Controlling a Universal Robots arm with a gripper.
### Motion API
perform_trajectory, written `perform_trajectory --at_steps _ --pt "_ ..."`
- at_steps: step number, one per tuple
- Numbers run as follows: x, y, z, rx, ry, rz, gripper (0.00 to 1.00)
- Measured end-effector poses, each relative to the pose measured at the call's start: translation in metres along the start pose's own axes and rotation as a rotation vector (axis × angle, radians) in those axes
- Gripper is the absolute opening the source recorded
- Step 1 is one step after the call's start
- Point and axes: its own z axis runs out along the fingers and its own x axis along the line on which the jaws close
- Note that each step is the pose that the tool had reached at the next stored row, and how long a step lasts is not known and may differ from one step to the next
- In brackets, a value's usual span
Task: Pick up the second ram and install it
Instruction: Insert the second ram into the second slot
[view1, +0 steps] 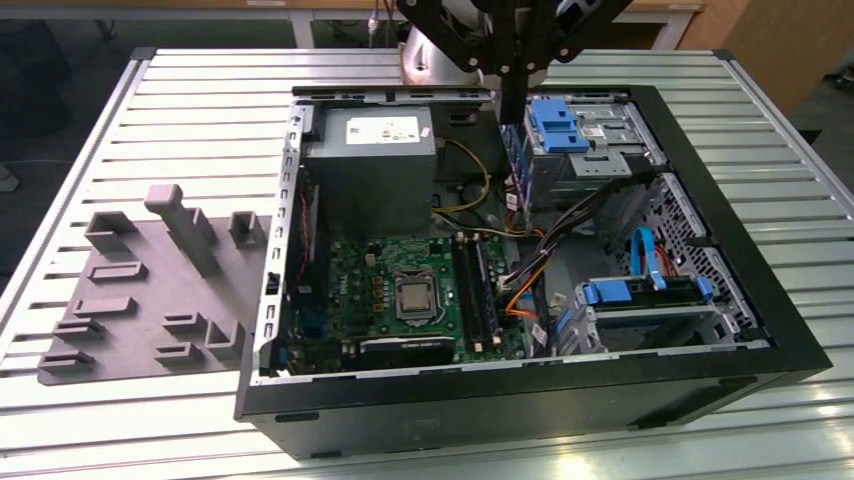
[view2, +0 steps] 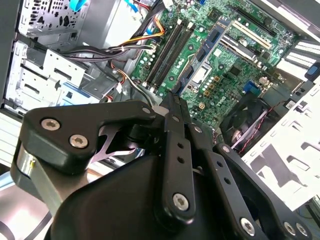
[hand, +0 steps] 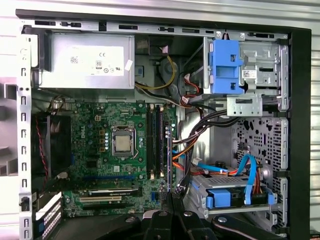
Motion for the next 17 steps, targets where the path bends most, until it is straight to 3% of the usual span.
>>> perform_trajectory --at_steps 17 --pt "0.0011 0.0 0.0081 0.0053 -0.0002 -0.001 0.11"
